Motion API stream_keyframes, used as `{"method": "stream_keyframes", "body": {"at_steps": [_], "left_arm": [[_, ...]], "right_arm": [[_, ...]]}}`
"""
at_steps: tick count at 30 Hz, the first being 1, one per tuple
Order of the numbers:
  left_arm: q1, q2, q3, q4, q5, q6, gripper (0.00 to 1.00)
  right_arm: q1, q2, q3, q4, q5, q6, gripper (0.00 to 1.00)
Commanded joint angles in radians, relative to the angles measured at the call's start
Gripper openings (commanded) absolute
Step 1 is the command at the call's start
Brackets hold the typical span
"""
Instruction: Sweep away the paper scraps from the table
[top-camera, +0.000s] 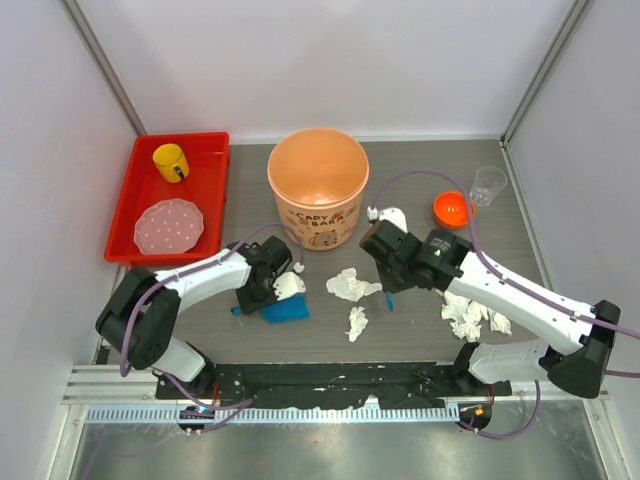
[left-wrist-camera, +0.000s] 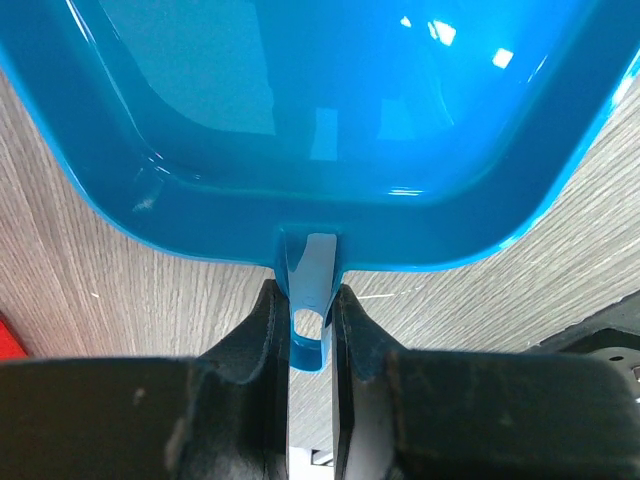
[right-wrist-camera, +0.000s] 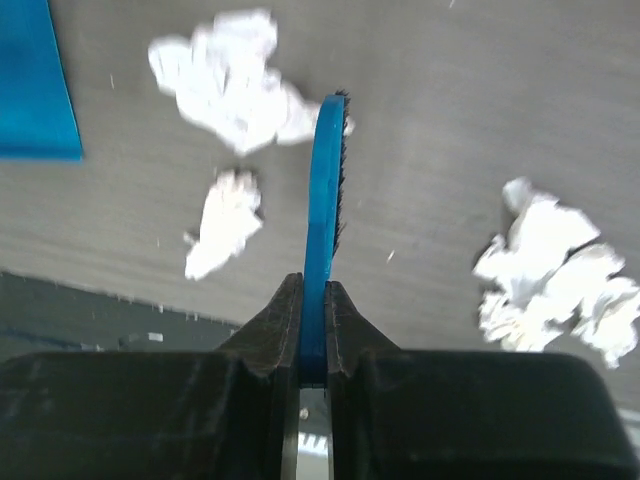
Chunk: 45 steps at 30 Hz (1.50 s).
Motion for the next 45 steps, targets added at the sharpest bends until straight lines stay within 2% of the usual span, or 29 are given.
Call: {"method": "stream_keyframes", "body": {"at_steps": [1, 5, 6, 9, 11, 14, 17, 20, 25, 28, 33, 38, 40, 41, 45], "left_arm": [[0.0, 0.011, 0.026, 0.029, 0.027, 0.02, 0.0], [0.0, 0.022, 0.035, 0.035, 0.024, 0.028, 0.0], [0.0, 0.025, 0.043, 0.032, 0.024, 0.028, 0.0], [0.0, 0.043, 0.052, 0.031, 0.021, 0.028, 0.0], [0.0, 0.05, 0.052, 0.029, 0.018, 0.029, 0.0], [0.0, 0.043, 0.051, 0.023, 0.013, 0.033, 0.0], [0.0, 0.034, 0.052, 0.017, 0.016, 0.033, 0.0], [0.0, 0.03, 0.055, 0.017, 0.029, 0.026, 0.0], [0.0, 0.016, 0.055, 0.014, 0.032, 0.019, 0.0], [0.0, 0.008, 0.054, 0.011, 0.032, 0.019, 0.0], [-0.007, 0.025, 0.078, 0.011, 0.03, 0.003, 0.0], [-0.029, 0.054, 0.107, 0.012, 0.042, -0.02, 0.0], [-0.037, 0.068, 0.115, 0.015, 0.047, -0.023, 0.0], [-0.047, 0.072, 0.123, 0.018, 0.047, -0.024, 0.0], [-0.078, 0.125, 0.164, 0.018, 0.013, -0.044, 0.0]], "right_arm": [[0.096, -0.104, -0.066, -0.036, -0.179, 0.199, 0.01], [0.157, -0.187, -0.095, 0.02, -0.359, 0.251, 0.01], [0.171, -0.198, -0.132, 0.083, -0.442, 0.245, 0.01], [0.22, -0.209, -0.211, 0.204, -0.578, 0.196, 0.01], [0.226, -0.18, -0.242, 0.223, -0.61, 0.137, 0.01], [0.225, -0.117, -0.245, 0.159, -0.549, 0.035, 0.01], [0.22, -0.031, -0.184, 0.073, -0.417, -0.069, 0.01], [0.17, 0.017, -0.166, 0.094, -0.305, -0.154, 0.01], [0.021, 0.079, -0.173, 0.149, -0.257, -0.275, 0.01], [0.006, 0.081, -0.141, 0.187, -0.183, -0.319, 0.01], [-0.004, 0.095, -0.054, 0.172, -0.232, -0.317, 0.01], [-0.042, 0.009, -0.012, 0.079, -0.102, -0.194, 0.01], [-0.086, -0.018, -0.015, 0.079, -0.049, -0.18, 0.01], [-0.152, -0.026, -0.023, 0.106, -0.051, -0.203, 0.01], [-0.378, 0.013, -0.066, 0.25, -0.136, -0.289, 0.01]]}}
